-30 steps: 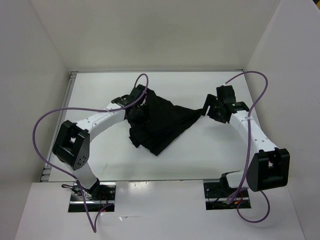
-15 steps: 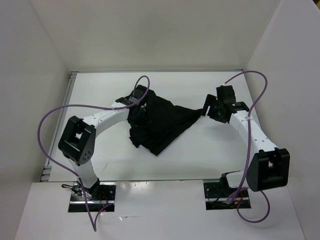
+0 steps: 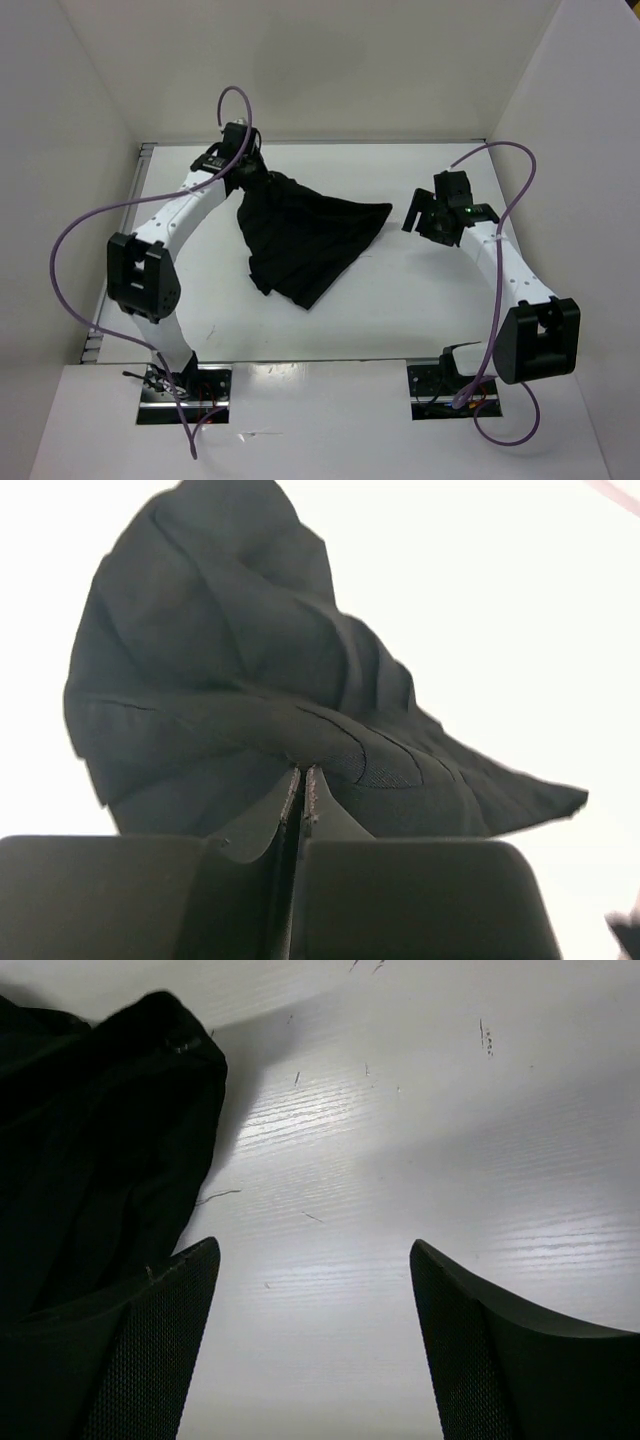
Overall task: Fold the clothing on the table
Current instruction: Flatten the skirt out
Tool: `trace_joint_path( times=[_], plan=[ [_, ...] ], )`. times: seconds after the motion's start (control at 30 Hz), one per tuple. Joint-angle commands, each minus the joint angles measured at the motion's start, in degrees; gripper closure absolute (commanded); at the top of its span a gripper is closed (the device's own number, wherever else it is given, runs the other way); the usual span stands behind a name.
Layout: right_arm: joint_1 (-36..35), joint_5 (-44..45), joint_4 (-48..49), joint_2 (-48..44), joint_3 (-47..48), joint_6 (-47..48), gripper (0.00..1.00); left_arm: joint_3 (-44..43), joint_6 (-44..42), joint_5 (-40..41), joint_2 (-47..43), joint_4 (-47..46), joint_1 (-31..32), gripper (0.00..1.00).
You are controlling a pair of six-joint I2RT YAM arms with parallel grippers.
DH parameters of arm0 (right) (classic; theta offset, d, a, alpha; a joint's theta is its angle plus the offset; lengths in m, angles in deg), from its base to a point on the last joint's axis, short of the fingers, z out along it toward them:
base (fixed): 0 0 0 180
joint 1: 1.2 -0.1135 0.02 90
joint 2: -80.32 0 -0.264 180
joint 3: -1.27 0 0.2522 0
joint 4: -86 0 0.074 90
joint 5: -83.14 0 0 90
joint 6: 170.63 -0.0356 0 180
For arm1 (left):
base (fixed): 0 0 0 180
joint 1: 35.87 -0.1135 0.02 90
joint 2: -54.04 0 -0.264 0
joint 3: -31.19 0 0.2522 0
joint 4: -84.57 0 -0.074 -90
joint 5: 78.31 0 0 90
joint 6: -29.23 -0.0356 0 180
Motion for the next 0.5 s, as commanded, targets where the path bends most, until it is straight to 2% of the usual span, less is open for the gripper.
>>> trace_joint_path(
  times=[0.0, 0.1, 0.2, 0.23, 0.27, 0.37, 0.4, 0.47],
  plan=[
    [0.4, 0.6, 0.4, -2.8, 0.4, 0.8, 0.18, -4.4, 1.3, 3.0, 6.3, -5.5, -2.1, 0.96],
    [0.4, 0.6, 1.7, -3.3, -0.1, 0.2, 0.18, -10.6, 1.8, 2.3, 12.4, -6.2, -4.5, 0.90],
    [0.4, -0.6, 2.4, -0.1, 1.6, -0.4, 0.18, -13.9, 1.8, 1.7, 15.4, -5.2, -6.2, 0.88],
    [0.4, -1.1, 3.2, 0.9, 3.0, -0.4, 0.20, -14.5, 1.8, 1.7, 15.4, -5.1, -6.9, 0.83],
    [-0.2, -2.2, 3.9, 2.8, 3.0, -0.4, 0.22, -14.5, 1.8, 1.1, 16.0, -5.8, -6.9, 0.62],
    [-0.8, -4.4, 6.7, 6.2, 4.9, -0.4, 0.25, -14.5, 1.8, -0.8, 17.3, -8.4, -9.2, 0.58],
    [-1.6, -4.4, 7.5, 6.9, 4.9, -0.4, 0.26, -14.5, 1.8, -1.4, 17.3, -9.0, -9.2, 0.50],
    [-2.3, -4.4, 9.6, 9.0, 5.7, 0.2, 0.28, -14.5, 1.8, -2.8, 17.3, -9.6, -9.9, 0.47]
  ],
)
